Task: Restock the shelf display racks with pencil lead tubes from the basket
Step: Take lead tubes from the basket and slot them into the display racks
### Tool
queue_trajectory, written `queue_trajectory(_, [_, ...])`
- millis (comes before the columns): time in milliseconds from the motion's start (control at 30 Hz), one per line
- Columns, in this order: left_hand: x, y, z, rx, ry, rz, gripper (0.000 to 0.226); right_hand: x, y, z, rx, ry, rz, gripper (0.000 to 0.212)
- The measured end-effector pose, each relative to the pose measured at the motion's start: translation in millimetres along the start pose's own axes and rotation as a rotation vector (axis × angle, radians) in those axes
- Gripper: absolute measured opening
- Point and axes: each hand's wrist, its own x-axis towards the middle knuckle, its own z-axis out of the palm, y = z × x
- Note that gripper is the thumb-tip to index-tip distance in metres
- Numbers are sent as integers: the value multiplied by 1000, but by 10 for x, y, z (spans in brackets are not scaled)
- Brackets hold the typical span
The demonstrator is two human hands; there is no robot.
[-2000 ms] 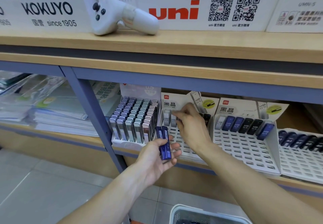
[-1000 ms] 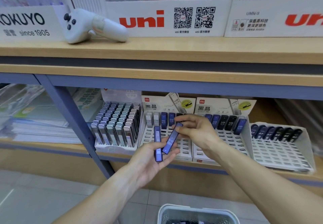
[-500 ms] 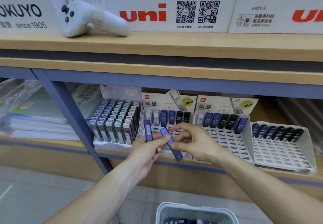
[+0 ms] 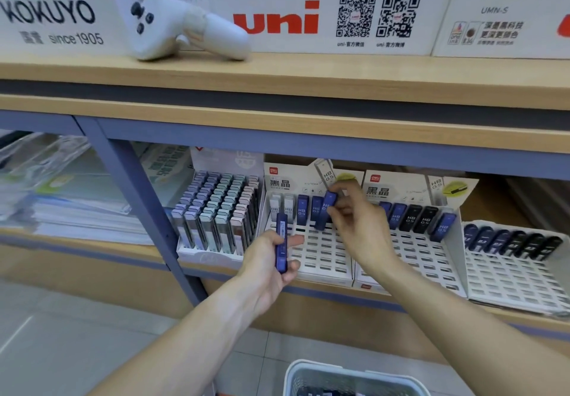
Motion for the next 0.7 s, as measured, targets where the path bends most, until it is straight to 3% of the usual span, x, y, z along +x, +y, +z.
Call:
queue_trajectory(567, [8, -5, -101, 114, -14, 39, 26, 45, 140, 260, -310, 3, -180, 26])
queue_trajectory(700, [-6, -7, -90, 155, -22, 92, 27, 49, 108, 259, -416, 5, -184, 34])
